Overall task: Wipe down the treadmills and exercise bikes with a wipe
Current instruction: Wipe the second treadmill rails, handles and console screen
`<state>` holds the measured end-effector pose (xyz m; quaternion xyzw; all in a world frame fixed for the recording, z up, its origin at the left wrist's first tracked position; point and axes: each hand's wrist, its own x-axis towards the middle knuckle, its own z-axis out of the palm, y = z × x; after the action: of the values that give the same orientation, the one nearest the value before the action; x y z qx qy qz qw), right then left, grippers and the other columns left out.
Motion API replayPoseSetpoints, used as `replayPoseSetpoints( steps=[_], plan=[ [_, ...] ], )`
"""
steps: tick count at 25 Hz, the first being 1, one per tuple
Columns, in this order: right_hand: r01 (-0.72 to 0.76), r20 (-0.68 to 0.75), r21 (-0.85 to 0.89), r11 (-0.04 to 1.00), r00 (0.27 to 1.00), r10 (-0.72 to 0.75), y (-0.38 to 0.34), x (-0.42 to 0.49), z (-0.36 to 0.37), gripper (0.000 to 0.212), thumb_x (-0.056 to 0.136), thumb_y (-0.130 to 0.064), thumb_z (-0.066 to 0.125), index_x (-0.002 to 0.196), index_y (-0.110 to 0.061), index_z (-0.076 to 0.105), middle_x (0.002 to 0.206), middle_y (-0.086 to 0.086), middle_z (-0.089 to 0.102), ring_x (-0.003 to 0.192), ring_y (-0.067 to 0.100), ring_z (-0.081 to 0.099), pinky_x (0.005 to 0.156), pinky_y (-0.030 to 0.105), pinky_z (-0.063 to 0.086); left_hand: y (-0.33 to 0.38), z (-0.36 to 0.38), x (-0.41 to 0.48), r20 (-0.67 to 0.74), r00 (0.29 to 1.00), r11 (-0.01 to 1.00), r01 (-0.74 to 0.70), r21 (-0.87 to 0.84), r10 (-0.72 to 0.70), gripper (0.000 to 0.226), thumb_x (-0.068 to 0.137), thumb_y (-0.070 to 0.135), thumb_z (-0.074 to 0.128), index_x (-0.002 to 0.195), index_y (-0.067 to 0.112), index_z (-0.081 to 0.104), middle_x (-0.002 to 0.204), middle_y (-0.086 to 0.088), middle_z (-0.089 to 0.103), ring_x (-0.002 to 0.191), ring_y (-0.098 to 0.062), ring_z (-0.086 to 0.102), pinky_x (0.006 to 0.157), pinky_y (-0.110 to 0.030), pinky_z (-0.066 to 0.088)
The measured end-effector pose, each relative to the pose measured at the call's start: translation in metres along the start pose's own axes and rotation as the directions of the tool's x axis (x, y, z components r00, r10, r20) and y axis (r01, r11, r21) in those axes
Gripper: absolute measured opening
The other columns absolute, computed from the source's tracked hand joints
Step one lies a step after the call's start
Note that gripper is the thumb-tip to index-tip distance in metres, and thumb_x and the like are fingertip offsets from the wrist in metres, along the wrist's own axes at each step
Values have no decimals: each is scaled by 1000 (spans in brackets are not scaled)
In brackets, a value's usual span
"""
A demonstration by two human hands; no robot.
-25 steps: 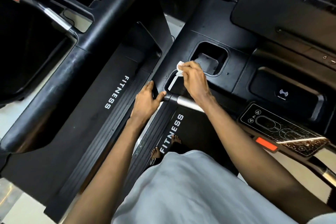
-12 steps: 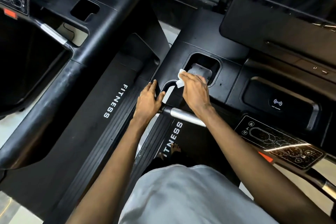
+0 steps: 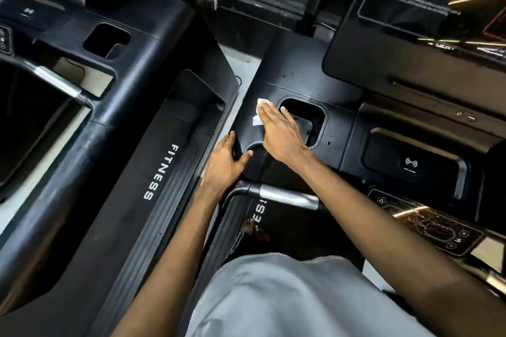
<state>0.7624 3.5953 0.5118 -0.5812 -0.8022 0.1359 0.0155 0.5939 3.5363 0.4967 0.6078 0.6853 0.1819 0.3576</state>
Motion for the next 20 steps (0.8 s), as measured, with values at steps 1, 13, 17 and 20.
replayPoseSetpoints(
  steps=[1, 13, 17, 20],
  plan=[
    [41, 31, -15, 999, 999, -41, 1, -3, 3, 73, 89, -6, 43, 158, -10, 19, 166, 3, 13, 153, 14, 9, 123, 35, -2, 0, 0, 5, 3, 1000, 1000, -6, -9, 6, 79, 94, 44, 65, 155, 8, 32, 160, -13, 34, 149, -23, 30, 120, -30, 23],
    [-128, -26, -35, 991, 992, 127, 16, 16, -6, 57, 108, -37, 22, 159, -14, 13, 167, -3, 8, 153, 9, 1, 124, 39, -2, -6, -3, 34, 78, 994, 997, -67, -38, 70, 99, 83, 60, 71, 156, 8, 29, 162, -8, 30, 150, -20, 28, 123, -35, 24],
    [-193, -44, -19, 981, 980, 192, 17, 26, -7, 59, 108, -38, 22, 159, -11, 12, 166, 1, 8, 154, 13, 2, 125, 40, 2, -5, -4, 38, 86, 993, 996, -82, -29, 84, 102, 82, 60, 72, 157, 8, 27, 163, -7, 28, 150, -19, 26, 123, -35, 23],
    [-134, -82, -55, 989, 988, 129, 17, 18, -2, 54, 108, -35, 24, 158, -14, 21, 165, -1, 16, 153, 11, 9, 125, 40, 6, -4, -3, 40, 86, 992, 996, -83, -44, 87, 102, 82, 59, 73, 158, 10, 26, 164, -5, 27, 151, -17, 24, 123, -31, 20]
  ],
)
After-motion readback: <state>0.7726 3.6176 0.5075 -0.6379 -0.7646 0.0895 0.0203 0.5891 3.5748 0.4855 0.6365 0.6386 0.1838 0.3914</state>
